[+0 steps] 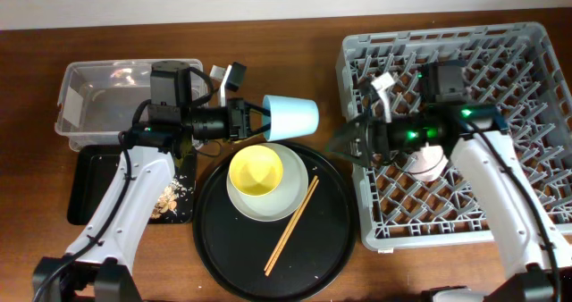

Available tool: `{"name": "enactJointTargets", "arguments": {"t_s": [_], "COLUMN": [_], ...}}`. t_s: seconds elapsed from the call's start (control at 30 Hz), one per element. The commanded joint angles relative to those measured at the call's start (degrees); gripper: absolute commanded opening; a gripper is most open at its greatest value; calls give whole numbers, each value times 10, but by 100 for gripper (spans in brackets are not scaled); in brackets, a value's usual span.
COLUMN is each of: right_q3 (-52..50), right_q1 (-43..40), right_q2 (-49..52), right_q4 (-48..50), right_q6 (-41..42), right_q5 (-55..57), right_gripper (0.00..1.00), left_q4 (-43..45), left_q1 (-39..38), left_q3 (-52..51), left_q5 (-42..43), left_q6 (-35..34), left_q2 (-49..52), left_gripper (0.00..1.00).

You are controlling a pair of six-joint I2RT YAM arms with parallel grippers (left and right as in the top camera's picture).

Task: Sort waste into correct bins and load items into the dishwasher rack
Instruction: 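Lift the blue cup with left gripper and hand it to right gripper, then place the blue cup upside down in the dish rack with right gripper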

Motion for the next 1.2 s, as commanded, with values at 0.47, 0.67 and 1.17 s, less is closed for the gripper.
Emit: {"name": "enactJointTargets", "arguments": {"t_s": [0.47, 0.67, 1.17], "right_q3": [-2, -2, 176], "right_q1": [27, 27, -104], "right_q2": [1, 1, -4], "right_q4": [36, 36, -213], "right_q6": [-4, -4, 109], "right_q5": [-85, -78, 546], "right_gripper": [71, 60, 45], "left_q4": [15, 15, -278], "left_q1": [-82, -83, 33], "left_q3": [5, 5, 5], "left_q5": [27, 26, -400], "left_q6": [-21, -21, 206], "left_q2": [-5, -5, -95], "left_gripper": [0, 6, 55]}}
